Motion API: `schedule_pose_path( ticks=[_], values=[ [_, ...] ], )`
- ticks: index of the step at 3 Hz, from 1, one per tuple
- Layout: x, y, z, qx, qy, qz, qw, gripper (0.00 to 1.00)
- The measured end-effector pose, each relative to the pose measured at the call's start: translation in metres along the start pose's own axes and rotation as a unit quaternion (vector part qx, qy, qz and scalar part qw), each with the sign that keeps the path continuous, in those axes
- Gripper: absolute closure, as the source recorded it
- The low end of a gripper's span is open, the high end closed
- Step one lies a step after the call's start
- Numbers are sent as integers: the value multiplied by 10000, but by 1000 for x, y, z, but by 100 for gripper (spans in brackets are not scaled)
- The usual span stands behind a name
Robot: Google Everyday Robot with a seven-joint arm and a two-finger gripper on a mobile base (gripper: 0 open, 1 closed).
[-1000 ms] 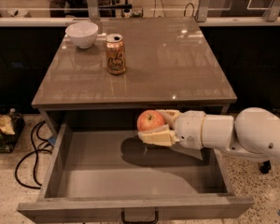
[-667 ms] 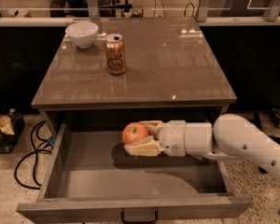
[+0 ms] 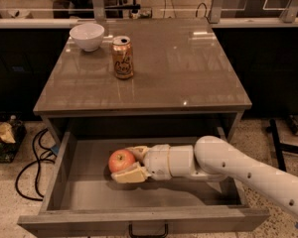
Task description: Place apple into top drawer
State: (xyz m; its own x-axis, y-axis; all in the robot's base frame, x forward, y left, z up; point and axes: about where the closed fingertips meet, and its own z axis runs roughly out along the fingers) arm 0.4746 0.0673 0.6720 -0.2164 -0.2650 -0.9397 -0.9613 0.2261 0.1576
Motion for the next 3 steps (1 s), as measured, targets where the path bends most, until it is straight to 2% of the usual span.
schedule_pose_path(
  ticks=[2,3],
  values=[
    [43,-10,34,438,315,179,9984,100],
    [43,-11,35,471,311,176,9982,84]
  ],
)
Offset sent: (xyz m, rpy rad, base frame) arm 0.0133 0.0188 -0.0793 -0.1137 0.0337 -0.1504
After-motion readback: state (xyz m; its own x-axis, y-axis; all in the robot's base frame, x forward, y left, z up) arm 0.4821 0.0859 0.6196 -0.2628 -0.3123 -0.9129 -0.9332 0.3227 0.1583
